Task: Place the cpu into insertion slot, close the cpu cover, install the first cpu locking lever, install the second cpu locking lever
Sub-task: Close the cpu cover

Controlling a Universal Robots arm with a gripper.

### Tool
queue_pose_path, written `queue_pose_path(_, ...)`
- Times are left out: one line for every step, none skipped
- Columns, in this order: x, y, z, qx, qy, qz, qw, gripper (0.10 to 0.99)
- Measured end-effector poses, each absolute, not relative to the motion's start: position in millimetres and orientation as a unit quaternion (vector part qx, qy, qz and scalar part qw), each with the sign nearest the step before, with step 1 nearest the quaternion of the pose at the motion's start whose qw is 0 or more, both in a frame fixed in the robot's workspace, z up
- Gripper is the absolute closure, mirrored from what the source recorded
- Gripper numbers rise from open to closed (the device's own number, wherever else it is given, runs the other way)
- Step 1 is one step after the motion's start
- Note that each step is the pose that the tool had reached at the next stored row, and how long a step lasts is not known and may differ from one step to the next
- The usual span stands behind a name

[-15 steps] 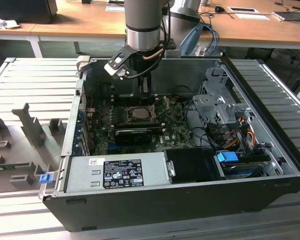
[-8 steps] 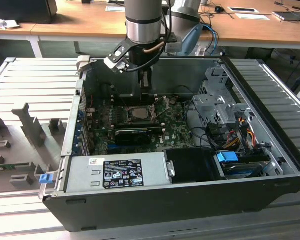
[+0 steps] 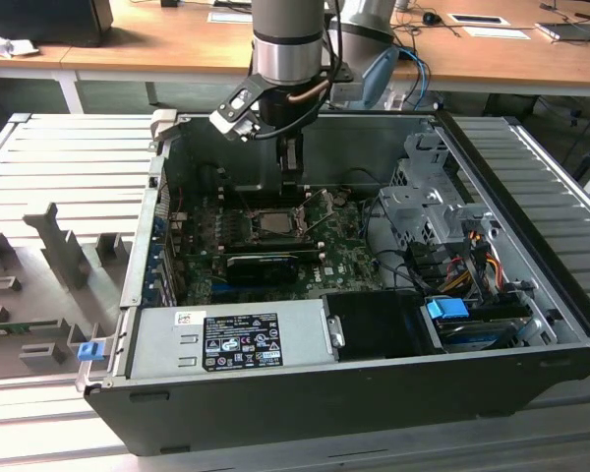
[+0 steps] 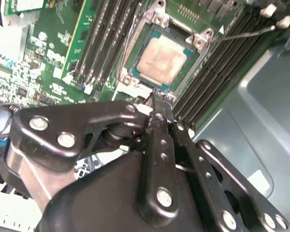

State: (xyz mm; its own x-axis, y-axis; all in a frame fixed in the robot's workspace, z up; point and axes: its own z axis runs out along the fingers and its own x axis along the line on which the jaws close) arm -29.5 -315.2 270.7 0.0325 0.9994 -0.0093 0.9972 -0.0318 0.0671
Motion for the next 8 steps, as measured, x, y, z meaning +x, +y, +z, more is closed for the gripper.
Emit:
queue_pose_path(-29.5,-314.9,272.3,0.718,0.695,0.019,0.028,0.980)
queue_pose_path(-28.9,-314.8,273.7,0.718,0.695,0.019,0.028,0.980)
queue_pose_path(-27.3,-314.8,273.7,0.718,0.695,0.019,0.028,0.980)
queue_pose_path(-24.3,-314.8,273.7,0.718,0.695,0.019,0.028,0.980)
queue_pose_path(-21.3,-314.8,273.8,0.718,0.695,0.019,0.028,0.980)
queue_pose_path(-18.3,-314.9,273.8,0.718,0.695,0.019,0.028,0.980)
queue_pose_path(-14.4,-314.8,273.8,0.718,0.695,0.018,0.027,0.980)
queue_pose_path(-11.2,-314.9,273.8,0.718,0.695,0.018,0.027,0.980)
